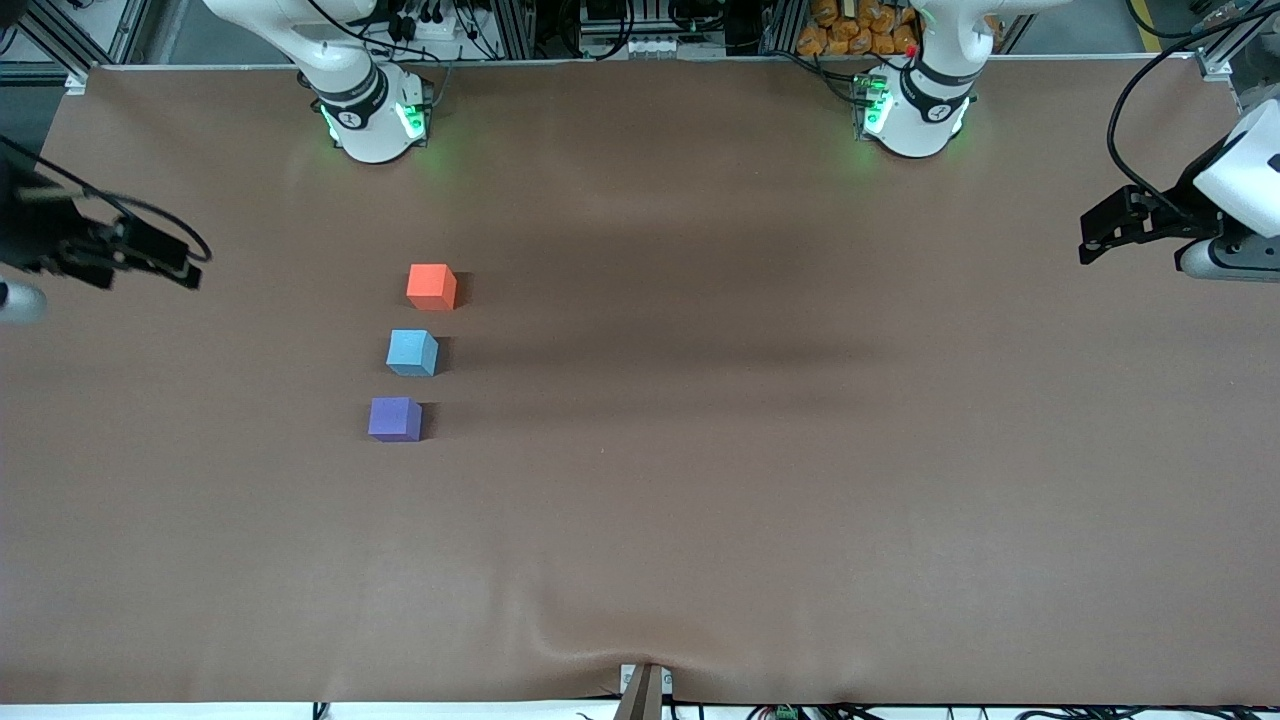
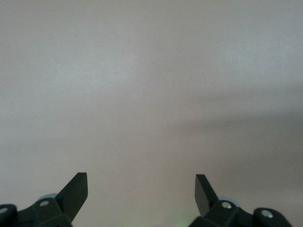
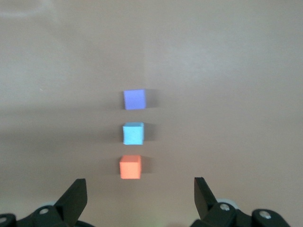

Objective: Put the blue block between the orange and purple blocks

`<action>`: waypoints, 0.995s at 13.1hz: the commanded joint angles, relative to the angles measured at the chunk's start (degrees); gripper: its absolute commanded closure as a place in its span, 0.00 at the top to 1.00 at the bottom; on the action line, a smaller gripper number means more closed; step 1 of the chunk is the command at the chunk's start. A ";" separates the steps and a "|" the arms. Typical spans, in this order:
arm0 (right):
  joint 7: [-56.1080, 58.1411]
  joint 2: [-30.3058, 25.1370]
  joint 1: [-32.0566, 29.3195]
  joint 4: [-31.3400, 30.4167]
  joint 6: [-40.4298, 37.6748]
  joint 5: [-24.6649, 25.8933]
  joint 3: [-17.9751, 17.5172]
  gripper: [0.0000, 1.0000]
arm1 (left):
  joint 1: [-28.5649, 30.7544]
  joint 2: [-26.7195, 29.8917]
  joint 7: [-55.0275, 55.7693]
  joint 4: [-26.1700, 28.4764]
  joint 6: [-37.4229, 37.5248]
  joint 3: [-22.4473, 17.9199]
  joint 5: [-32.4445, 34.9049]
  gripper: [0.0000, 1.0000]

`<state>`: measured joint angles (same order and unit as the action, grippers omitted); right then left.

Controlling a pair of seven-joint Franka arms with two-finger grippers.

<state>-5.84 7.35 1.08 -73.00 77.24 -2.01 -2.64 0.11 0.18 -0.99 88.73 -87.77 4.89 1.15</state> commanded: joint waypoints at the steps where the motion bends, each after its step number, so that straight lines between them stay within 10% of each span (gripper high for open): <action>1: 4.24 -6.55 -1.34 -8.03 1.08 2.27 -0.52 1.00 | 0.41 0.61 -0.24 0.30 -0.30 0.21 0.17 1.00; 6: 4.69 -11.22 -1.08 -15.33 4.15 2.44 -0.61 1.00 | 0.41 0.52 -0.33 0.30 -0.30 0.04 0.17 1.00; 13: 17.16 -10.07 -1.52 -10.50 2.57 5.17 1.32 1.00 | 0.41 0.52 -0.33 0.21 -0.38 0.04 0.25 1.00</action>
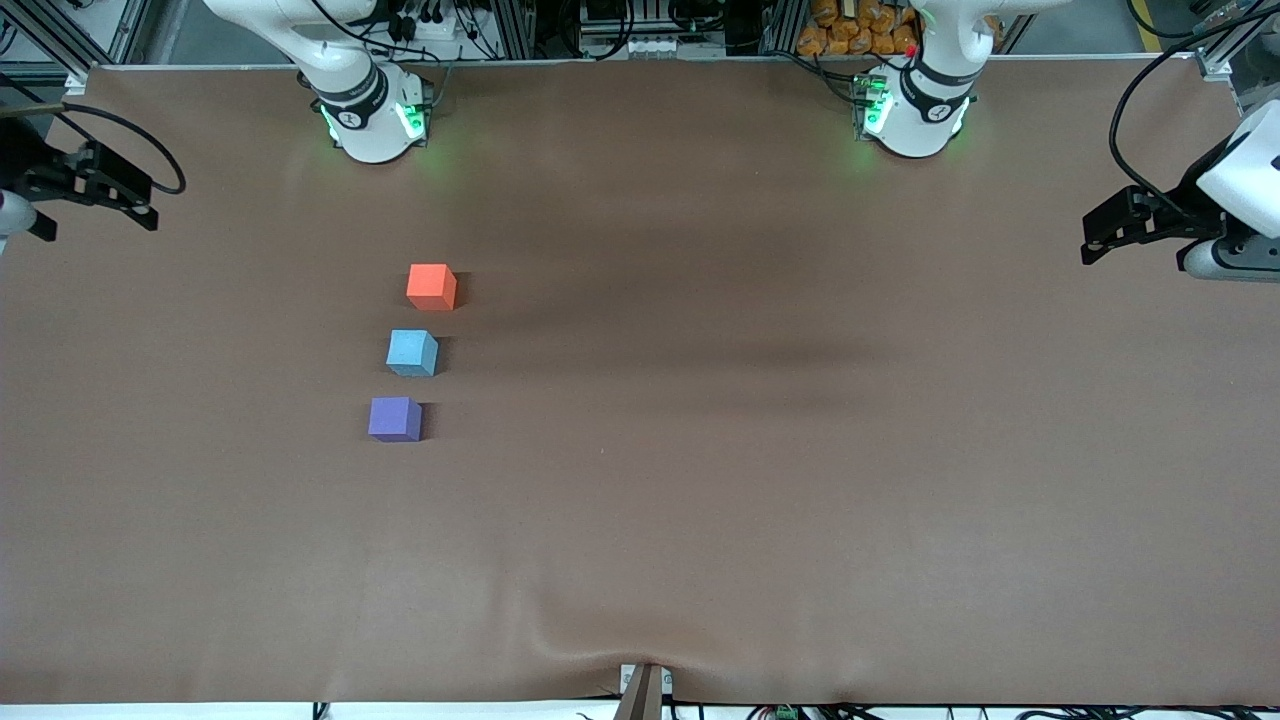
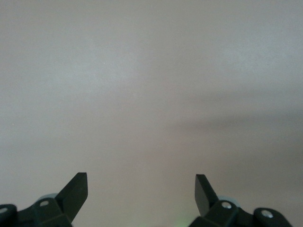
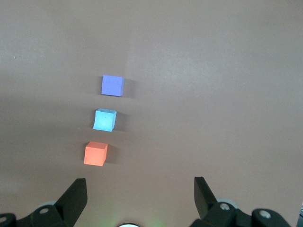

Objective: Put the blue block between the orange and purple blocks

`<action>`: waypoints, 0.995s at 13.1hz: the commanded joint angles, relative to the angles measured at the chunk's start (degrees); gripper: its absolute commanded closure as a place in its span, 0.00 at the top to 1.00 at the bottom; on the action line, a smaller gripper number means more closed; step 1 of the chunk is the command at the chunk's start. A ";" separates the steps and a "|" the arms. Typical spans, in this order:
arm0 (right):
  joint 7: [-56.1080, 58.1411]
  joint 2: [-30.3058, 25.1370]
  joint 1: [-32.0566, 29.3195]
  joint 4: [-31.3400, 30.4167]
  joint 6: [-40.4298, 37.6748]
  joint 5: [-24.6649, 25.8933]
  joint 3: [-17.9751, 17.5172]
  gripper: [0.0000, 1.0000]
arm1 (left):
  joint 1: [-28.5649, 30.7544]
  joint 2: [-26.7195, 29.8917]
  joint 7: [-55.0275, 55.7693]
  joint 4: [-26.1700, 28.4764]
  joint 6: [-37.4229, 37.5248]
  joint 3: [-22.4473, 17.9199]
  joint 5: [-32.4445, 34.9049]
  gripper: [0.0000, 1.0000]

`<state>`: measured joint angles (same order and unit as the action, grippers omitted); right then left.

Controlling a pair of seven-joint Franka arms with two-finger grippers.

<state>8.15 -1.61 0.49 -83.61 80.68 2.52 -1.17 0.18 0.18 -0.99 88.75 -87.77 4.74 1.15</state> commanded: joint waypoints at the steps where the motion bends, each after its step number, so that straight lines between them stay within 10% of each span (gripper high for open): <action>1: 3.53 -1.11 -0.93 0.11 -1.49 0.12 -0.23 1.00 | 0.34 0.44 -0.33 0.20 -0.47 0.18 0.26 1.00; 13: 3.62 -1.11 -1.37 0.02 -2.46 -3.22 -0.15 1.00 | 0.26 0.35 0.29 0.20 -0.64 0.27 0.34 1.00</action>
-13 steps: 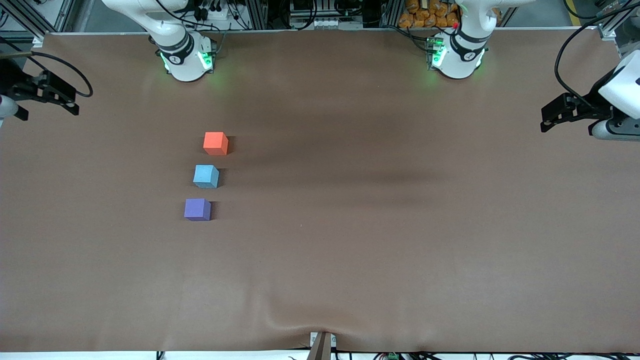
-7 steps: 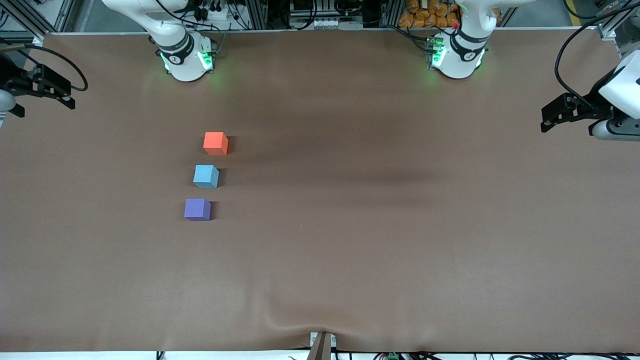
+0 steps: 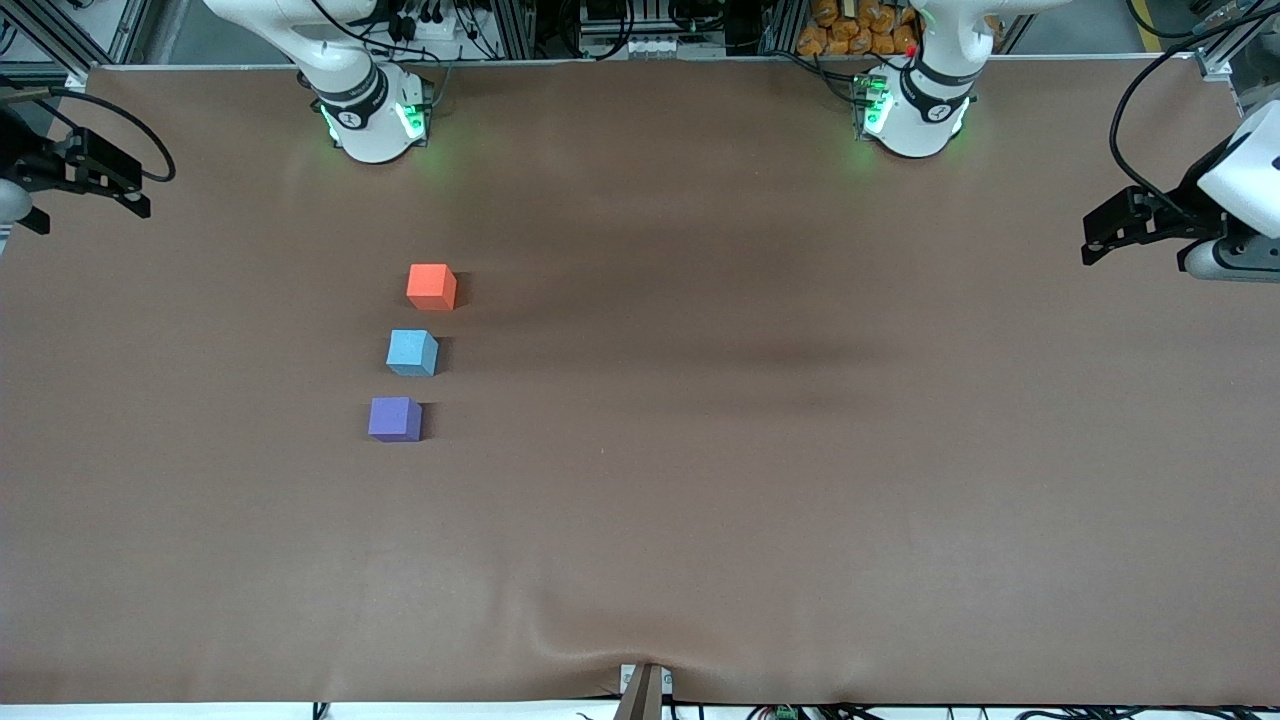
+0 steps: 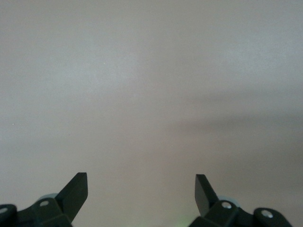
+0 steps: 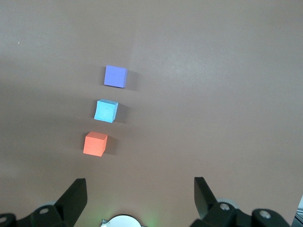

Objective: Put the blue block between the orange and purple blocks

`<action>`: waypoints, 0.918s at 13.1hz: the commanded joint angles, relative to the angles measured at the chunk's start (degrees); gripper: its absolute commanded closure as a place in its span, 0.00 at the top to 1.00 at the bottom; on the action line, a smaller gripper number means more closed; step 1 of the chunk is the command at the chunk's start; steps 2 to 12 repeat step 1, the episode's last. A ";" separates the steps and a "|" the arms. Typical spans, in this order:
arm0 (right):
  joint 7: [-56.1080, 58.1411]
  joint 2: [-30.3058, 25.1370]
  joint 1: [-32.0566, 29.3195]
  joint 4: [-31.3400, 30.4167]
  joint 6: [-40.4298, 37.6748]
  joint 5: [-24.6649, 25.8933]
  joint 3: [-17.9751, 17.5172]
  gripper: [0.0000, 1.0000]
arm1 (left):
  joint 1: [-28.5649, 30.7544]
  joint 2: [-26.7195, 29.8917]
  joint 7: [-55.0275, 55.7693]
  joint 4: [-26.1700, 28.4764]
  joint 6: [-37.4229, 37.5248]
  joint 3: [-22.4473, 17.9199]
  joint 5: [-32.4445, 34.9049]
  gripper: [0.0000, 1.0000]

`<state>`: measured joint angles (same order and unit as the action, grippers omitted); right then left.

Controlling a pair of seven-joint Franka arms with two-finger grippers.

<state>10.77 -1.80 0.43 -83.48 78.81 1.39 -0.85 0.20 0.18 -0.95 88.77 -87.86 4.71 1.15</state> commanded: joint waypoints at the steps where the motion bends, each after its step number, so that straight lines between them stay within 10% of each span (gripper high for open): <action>1: 1.00 -0.93 -2.18 -0.11 -0.59 -2.79 -0.47 1.00 | 0.24 0.35 0.25 0.17 -0.56 0.30 0.34 1.00; 12: 1.00 -0.93 -2.18 -0.11 -0.59 -2.79 -0.47 1.00 | 0.24 0.35 0.25 0.17 -0.56 0.30 0.34 1.00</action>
